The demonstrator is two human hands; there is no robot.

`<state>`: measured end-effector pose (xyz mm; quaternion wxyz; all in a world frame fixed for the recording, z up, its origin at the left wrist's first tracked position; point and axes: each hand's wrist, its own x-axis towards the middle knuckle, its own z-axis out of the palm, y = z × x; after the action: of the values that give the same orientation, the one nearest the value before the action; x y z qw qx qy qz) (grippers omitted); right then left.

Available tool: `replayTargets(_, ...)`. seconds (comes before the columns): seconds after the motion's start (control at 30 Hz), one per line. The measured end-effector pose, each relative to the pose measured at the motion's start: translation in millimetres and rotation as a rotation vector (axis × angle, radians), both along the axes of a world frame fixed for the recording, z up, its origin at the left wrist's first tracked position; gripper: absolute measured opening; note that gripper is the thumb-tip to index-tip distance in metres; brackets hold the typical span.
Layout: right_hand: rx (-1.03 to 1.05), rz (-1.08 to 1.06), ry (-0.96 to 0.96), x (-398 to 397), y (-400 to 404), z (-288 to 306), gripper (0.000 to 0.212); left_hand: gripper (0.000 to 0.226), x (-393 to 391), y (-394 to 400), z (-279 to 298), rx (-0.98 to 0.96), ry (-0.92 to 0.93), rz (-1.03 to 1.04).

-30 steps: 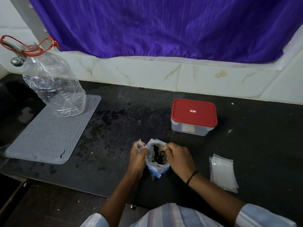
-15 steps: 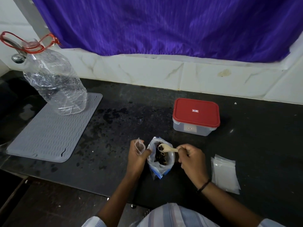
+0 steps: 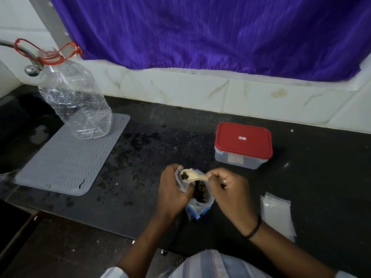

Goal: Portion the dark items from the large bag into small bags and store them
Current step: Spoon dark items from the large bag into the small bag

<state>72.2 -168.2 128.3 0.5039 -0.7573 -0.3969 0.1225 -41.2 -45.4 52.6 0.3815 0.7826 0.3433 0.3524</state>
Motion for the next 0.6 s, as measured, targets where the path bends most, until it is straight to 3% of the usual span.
replayTargets(0.1, -0.070, 0.186, -0.536, -4, 1, -5, 0.005, 0.032, 3, -3, 6, 0.050, 0.024, -0.021)
replayTargets(0.2, -0.129, 0.334, -0.926, -4, 2, -8, 0.019, 0.030, 3, -6, 6, 0.048, 0.035, -0.048)
replayTargets(0.3, 0.004, 0.267, -0.993, 1, -3, -6, 0.011, 0.036, 2, -4, -1, -0.023, 0.049, -0.019)
replayTargets(0.4, 0.096, 0.128, -0.963, 7, -13, -6, 0.020, 0.040, -2, -2, -3, -0.092, 0.044, 0.025)
replayTargets(0.5, 0.030, 0.082, -0.980, 12, -19, -21, 0.014, 0.037, -5, -5, 2, -0.164, -0.012, 0.065)
replayTargets(0.6, -0.190, 0.173, -1.020, 15, -19, -54, 0.013, 0.032, -7, -7, 4, -0.197, -0.029, 0.108)
